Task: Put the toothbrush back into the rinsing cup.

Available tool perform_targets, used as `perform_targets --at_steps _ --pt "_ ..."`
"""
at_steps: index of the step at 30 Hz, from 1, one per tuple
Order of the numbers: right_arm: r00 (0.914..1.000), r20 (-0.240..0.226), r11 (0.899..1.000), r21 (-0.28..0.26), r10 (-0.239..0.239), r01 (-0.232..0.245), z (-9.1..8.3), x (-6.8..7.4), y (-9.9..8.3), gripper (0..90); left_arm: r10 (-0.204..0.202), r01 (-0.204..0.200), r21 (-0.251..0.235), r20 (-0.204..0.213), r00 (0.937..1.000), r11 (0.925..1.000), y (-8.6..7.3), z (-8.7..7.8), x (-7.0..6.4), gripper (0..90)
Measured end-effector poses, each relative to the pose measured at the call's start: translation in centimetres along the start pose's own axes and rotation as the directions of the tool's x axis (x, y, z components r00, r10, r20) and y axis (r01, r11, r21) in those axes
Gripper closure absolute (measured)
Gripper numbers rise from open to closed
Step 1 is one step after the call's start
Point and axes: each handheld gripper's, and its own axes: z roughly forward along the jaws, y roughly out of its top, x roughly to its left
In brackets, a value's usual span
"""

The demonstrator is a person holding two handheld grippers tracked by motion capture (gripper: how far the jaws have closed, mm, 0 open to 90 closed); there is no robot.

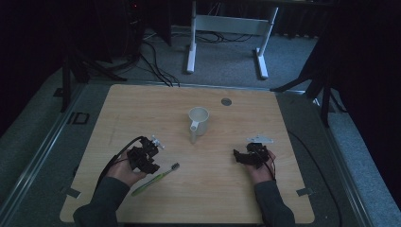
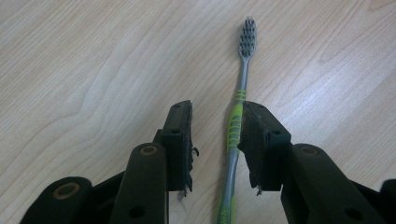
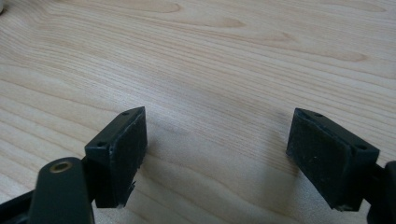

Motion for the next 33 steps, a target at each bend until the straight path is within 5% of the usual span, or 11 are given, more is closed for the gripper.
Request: perform_targets --at_steps 33 --pt "1.0000 0.000 1.000 0.000 0.000 0.000 0.0 0.0 0.0 19.8 0.030 -0.036 0.102 0.062 0.9976 0.9941 0.7 1.5 -0.6 67.0"
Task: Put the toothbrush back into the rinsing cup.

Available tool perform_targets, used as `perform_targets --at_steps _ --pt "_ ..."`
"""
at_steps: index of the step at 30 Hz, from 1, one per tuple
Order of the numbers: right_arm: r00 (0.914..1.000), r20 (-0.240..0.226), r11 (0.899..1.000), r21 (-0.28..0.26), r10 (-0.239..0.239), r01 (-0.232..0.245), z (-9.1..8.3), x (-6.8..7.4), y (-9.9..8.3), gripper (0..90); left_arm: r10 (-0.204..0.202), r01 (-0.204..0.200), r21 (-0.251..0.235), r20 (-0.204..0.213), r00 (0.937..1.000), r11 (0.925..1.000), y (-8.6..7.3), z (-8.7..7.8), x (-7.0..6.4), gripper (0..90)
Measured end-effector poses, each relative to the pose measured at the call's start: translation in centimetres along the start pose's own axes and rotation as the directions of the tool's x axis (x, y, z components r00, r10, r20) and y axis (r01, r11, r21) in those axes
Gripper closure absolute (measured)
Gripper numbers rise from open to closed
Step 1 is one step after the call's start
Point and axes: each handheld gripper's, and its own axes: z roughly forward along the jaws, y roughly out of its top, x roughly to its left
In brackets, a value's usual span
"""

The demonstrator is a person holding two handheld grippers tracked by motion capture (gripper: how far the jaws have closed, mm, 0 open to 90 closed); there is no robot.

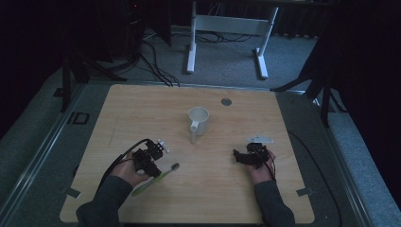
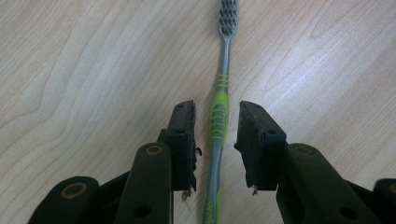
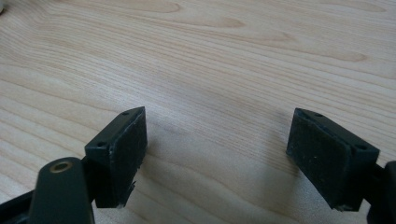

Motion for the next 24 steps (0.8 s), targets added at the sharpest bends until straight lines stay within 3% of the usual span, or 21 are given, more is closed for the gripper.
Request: perform_targets --at_steps 24 --pt "1.0000 0.000 1.000 0.000 0.000 0.000 0.00 0.00 0.00 19.8 0.005 -0.006 0.060 0.025 0.9997 0.9982 0.42 0.86 -0.39 68.5"
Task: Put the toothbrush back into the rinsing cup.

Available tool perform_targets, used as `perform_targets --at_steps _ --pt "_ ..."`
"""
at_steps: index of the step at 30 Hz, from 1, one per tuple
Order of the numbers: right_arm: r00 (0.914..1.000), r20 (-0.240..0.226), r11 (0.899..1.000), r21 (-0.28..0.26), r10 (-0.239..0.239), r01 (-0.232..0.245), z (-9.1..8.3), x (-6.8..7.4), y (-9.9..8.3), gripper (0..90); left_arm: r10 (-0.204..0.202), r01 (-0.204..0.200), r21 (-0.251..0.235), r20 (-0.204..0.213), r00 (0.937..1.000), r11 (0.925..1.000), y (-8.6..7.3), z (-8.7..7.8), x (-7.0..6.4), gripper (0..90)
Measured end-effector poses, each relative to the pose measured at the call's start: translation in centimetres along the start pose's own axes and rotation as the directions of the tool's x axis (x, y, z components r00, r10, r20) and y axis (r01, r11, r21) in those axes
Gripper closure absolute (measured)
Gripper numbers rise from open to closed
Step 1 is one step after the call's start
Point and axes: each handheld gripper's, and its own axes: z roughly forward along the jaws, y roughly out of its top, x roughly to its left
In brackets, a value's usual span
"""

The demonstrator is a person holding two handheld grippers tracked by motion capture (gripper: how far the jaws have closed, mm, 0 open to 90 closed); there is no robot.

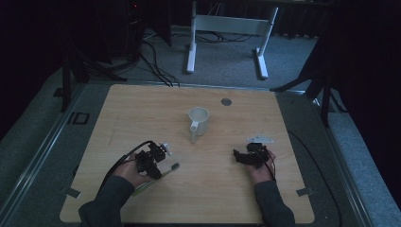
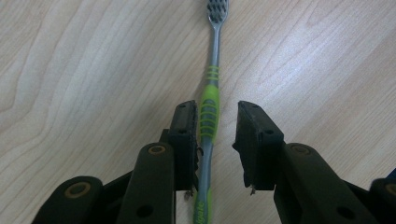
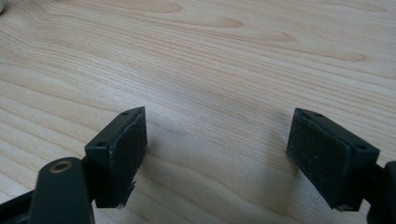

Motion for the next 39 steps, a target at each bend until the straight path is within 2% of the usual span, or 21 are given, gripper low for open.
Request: perform_targets --at_steps 11,18,39 --pt "1.0000 0.000 1.000 0.000 0.000 0.000 0.0 0.0 0.0 19.8 0.000 -0.001 0.029 0.011 0.9999 0.9996 0.3 0.5 -0.1 68.8" --pt "1.0000 0.000 1.000 0.000 0.000 0.000 0.0 0.0 0.0 19.8 0.015 -0.016 0.050 0.019 0.9997 0.9986 0.6 0.9 -0.2 69.4" --pt "1.0000 0.000 1.000 -0.001 -0.001 0.001 0.0 0.0 0.0 19.8 0.028 -0.029 0.109 0.009 0.9996 0.9937 1.0 1.9 -0.1 73.6"
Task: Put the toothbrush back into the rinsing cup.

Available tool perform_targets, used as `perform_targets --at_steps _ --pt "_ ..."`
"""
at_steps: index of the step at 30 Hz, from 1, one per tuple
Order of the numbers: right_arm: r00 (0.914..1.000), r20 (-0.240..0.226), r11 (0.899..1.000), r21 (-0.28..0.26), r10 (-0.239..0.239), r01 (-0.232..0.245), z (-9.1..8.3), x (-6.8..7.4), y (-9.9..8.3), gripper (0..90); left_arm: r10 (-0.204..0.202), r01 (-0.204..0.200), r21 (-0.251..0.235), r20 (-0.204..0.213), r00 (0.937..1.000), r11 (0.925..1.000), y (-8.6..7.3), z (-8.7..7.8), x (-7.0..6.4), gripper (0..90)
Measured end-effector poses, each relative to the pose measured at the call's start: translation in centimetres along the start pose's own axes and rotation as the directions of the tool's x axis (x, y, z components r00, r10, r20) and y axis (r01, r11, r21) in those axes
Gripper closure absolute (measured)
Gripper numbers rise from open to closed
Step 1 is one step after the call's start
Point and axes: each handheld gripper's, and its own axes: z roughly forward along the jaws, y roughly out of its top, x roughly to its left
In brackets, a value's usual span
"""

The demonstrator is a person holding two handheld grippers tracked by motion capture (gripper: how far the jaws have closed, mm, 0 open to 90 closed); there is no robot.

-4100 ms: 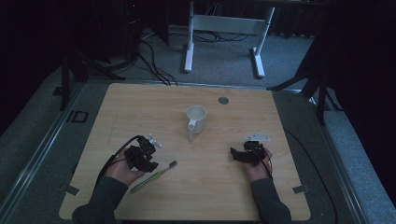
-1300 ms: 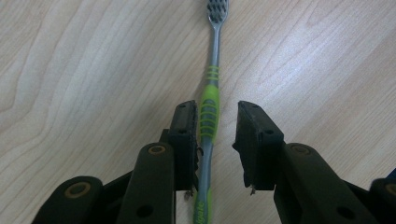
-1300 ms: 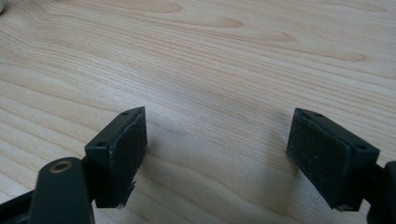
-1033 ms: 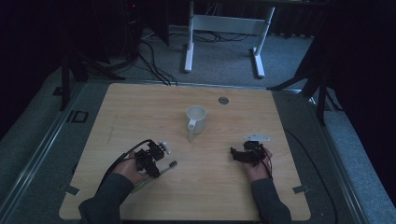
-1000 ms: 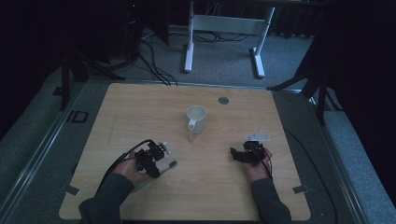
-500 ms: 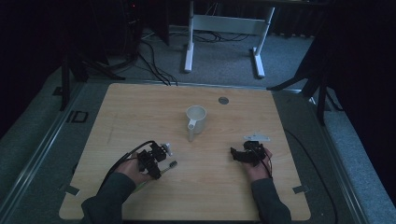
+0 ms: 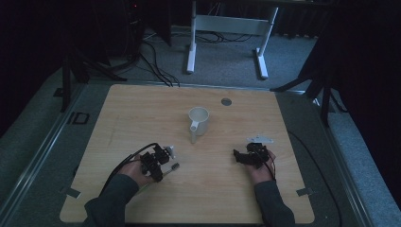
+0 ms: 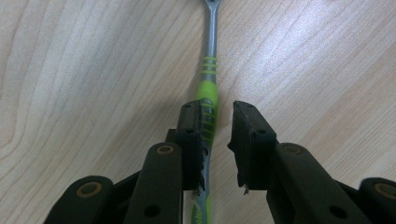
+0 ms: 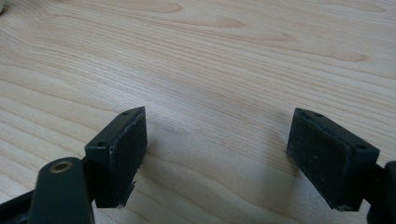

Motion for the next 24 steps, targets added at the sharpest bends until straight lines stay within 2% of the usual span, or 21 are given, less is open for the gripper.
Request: perform_targets --at_steps 24 --pt "1.0000 0.000 1.000 0.001 0.002 -0.002 -0.01 0.01 0.00 19.8 0.006 -0.006 0.036 -0.016 0.9999 0.9993 0.20 0.77 0.17 77.2"
